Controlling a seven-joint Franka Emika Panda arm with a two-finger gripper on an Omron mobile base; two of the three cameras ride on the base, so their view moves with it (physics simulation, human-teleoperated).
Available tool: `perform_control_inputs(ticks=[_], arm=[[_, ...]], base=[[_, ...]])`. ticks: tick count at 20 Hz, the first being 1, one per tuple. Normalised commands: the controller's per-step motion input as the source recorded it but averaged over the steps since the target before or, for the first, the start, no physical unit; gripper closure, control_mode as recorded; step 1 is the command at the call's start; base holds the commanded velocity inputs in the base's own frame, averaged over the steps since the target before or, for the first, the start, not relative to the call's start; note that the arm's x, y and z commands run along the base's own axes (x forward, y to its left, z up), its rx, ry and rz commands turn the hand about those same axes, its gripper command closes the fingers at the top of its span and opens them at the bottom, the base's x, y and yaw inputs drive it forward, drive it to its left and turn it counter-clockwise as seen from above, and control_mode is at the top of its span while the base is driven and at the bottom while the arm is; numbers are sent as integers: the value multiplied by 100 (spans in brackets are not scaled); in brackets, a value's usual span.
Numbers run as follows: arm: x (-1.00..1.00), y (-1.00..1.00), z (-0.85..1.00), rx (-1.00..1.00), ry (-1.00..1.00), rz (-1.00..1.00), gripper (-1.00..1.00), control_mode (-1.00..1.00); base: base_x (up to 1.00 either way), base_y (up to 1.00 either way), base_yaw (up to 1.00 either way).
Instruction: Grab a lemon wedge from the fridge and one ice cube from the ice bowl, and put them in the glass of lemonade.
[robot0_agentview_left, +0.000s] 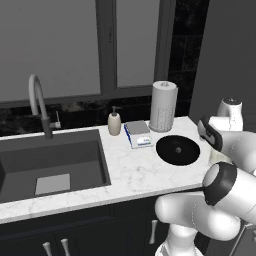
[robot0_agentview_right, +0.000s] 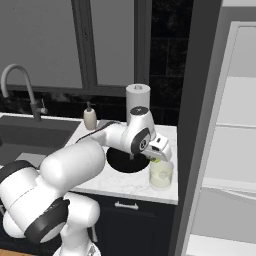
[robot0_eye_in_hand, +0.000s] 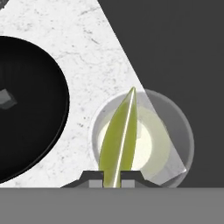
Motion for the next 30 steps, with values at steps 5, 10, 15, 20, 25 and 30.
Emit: perform_control_inputs(ticks=[5, 10, 15, 20, 25, 30], arm=[[0, -15, -1, 0, 0, -2, 100, -100], [0, 0, -1, 0, 0, -1, 100, -100], [0, 0, 0, 0, 0, 0, -100, -100], [0, 0, 0, 0, 0, 0, -100, -100], [0, -1, 7, 1, -3, 0, -100, -100], [-9, 0, 27, 8, -11, 0, -100, -100]], base=[[0, 0, 0], [0, 0, 0], [0, 0, 0], [0, 0, 0], [0, 0, 0], [0, 0, 0]])
